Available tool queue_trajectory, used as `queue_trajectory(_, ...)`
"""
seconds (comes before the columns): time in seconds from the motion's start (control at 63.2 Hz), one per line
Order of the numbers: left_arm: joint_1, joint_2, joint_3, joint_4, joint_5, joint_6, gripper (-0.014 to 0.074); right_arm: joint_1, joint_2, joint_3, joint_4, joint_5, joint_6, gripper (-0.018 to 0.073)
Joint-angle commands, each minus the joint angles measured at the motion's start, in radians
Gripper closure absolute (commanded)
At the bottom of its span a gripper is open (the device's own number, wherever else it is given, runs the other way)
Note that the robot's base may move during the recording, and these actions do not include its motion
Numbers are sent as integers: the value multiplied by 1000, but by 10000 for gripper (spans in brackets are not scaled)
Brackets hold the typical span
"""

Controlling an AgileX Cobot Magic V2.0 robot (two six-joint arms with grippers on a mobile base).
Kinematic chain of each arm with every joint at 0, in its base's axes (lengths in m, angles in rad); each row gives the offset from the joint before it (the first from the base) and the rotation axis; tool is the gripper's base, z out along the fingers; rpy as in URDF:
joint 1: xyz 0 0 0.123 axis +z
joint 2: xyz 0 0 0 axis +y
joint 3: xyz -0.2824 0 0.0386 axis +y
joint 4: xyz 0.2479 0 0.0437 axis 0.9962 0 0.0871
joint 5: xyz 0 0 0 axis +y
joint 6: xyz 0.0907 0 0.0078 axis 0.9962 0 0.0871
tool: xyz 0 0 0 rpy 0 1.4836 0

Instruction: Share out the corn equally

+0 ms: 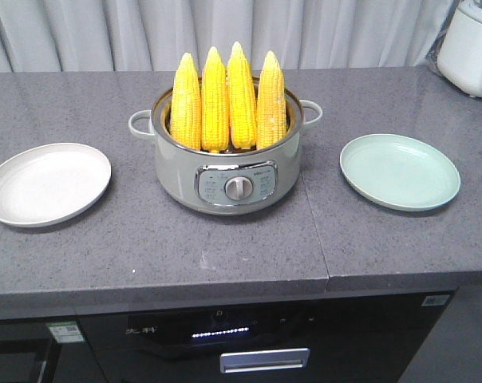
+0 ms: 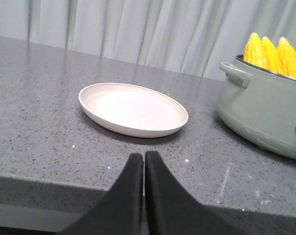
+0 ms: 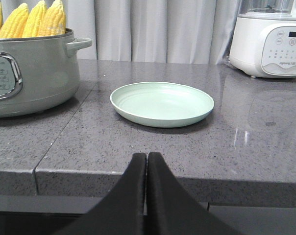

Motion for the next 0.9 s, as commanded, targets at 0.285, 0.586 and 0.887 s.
queue_trajectory(0.285,0,-13,-22,-2,-71,-6,603,-4,-8,18,-5,-75,-3,565)
queue_trajectory(0.586,0,-13,-22,-2,-71,-6,603,-4,-8,18,-5,-75,-3,565)
queue_trajectory(0.887,0,-13,-22,-2,-71,-6,603,-4,-8,18,-5,-75,-3,565)
